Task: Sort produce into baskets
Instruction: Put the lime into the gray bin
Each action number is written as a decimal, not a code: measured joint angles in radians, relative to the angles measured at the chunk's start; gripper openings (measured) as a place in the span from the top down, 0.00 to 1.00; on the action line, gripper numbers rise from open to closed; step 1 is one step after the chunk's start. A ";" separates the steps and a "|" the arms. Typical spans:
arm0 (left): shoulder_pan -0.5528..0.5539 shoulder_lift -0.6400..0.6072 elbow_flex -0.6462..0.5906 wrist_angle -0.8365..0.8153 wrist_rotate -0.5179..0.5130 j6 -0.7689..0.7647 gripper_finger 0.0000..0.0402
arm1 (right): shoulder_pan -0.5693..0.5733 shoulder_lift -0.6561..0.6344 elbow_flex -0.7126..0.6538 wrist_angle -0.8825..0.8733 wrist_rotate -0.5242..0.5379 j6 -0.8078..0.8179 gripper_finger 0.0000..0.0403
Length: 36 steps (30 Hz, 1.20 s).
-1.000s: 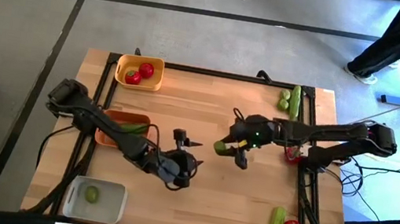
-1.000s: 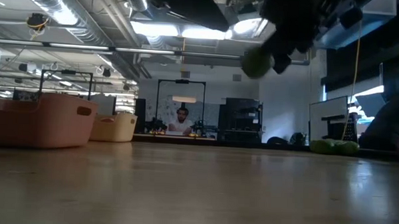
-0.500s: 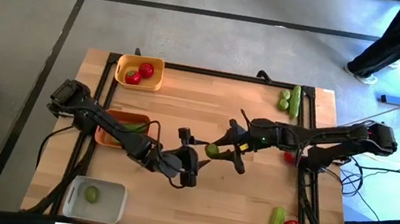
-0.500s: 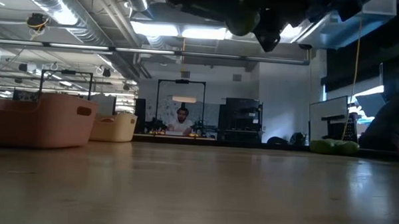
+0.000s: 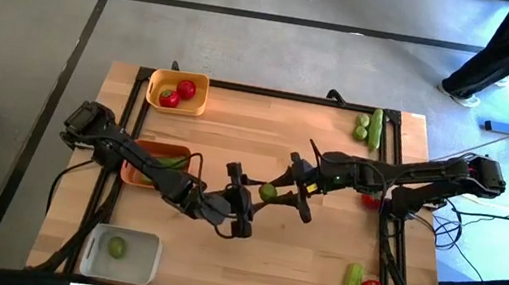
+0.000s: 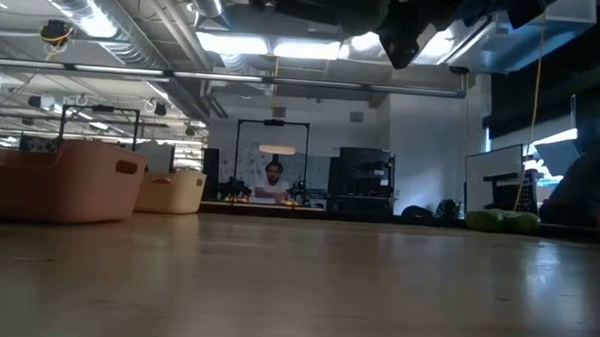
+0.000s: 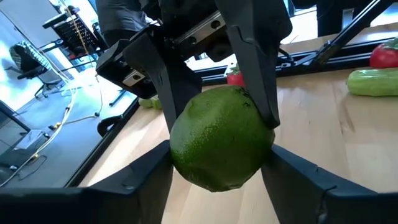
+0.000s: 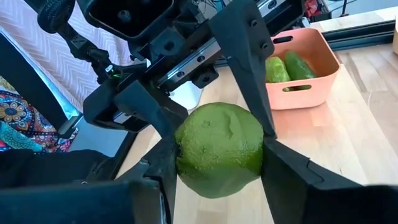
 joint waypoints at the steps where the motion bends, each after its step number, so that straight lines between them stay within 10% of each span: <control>1: 0.000 0.000 0.000 0.001 -0.001 0.000 0.47 | 0.000 0.000 0.000 0.000 0.000 -0.001 0.59; 10: 0.000 0.000 0.000 0.001 -0.003 -0.011 0.54 | -0.001 0.000 0.000 0.000 0.013 -0.003 0.57; 21: -0.017 -0.002 0.000 0.017 0.019 -0.022 0.54 | -0.005 -0.096 0.000 -0.153 -0.003 -0.087 0.30; 36: -0.156 -0.083 0.147 -0.413 0.010 -0.265 0.55 | -0.004 -0.268 -0.029 -0.704 0.324 -0.120 0.28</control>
